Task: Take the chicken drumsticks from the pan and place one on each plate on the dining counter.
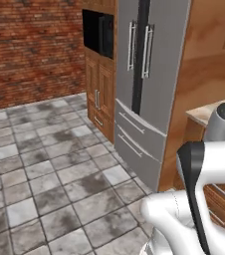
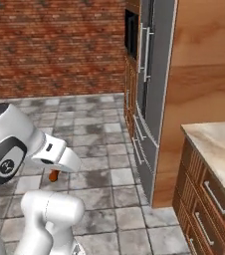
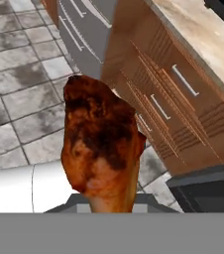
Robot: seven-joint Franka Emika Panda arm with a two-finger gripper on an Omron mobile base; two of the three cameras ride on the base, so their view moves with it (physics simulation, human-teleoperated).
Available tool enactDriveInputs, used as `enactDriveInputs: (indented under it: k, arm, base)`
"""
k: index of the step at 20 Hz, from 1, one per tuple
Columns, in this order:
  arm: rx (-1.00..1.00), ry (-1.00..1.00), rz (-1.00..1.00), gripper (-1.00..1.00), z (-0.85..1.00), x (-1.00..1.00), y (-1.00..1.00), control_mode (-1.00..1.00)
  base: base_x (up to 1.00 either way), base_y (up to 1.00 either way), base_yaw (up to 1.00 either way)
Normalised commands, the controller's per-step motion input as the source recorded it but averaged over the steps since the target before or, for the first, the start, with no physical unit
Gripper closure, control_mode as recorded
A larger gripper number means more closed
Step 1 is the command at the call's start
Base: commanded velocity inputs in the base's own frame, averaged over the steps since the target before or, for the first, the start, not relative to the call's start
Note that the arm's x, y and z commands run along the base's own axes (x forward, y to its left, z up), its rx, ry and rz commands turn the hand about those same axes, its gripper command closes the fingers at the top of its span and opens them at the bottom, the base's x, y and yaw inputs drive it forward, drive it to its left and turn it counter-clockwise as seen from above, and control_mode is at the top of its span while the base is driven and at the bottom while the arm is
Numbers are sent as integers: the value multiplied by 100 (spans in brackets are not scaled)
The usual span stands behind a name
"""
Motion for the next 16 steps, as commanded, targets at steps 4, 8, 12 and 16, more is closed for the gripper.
enactDriveInputs:
  k: [4, 8, 12, 16]
  arm:
    - [0, 0, 0, 100, 0, 0, 0, 100]
    - [0, 0, 0, 100, 0, 0, 0, 100]
    - [0, 0, 0, 100, 0, 0, 0, 100]
    - [0, 0, 0, 100, 0, 0, 0, 100]
  base:
    - [100, 63, 18]
    - [100, 84, 10]
    - [100, 98, 5]
    - [100, 100, 1]
